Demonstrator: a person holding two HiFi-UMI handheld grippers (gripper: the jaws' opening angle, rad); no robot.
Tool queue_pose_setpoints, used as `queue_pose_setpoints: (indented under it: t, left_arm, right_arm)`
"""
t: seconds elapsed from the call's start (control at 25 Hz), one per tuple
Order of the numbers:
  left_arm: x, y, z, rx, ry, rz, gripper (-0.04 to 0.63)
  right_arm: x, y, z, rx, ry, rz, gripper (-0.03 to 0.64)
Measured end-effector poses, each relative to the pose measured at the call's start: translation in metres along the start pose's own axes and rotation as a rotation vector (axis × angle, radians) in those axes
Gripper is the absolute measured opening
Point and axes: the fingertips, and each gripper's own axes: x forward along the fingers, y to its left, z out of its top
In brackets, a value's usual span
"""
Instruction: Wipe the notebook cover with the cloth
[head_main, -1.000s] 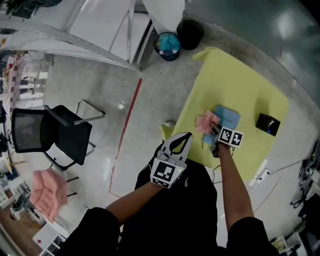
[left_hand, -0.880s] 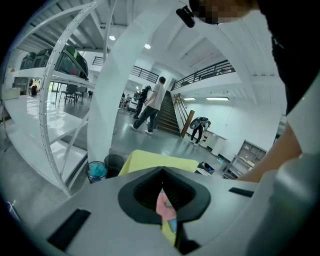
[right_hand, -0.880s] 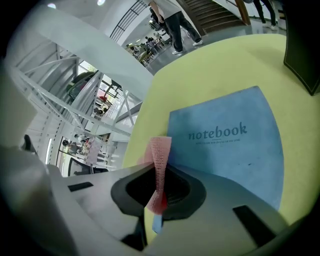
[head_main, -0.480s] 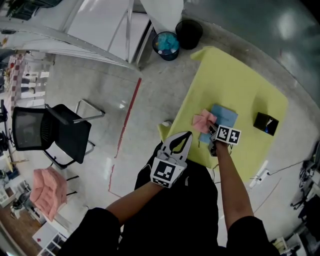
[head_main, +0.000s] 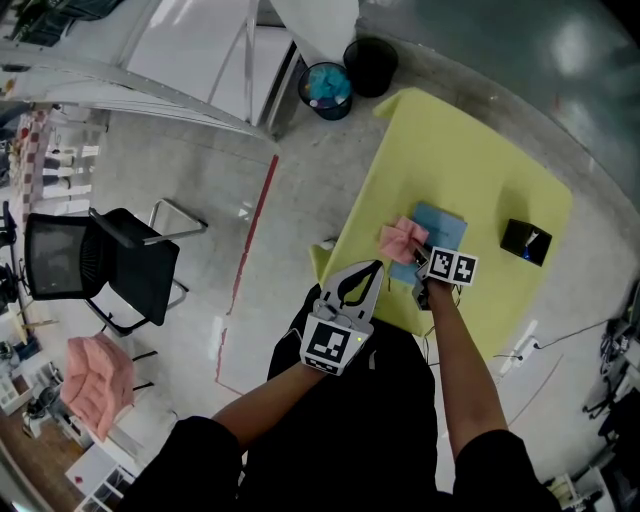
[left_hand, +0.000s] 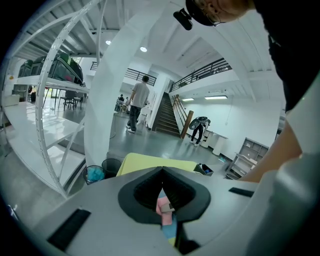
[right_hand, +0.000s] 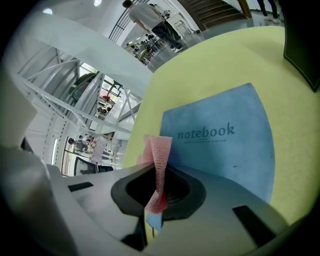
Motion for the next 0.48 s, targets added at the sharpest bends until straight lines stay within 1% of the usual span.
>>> queue_pose_setpoints:
  t: [0.48]
  left_arm:
    - [0.002, -0.024, -0.004, 0.010, 0.005, -0.001, 0.008]
  right_arm:
    - [-0.015, -0.016, -0.002, -0.042, 0.010, -0.026, 0.038]
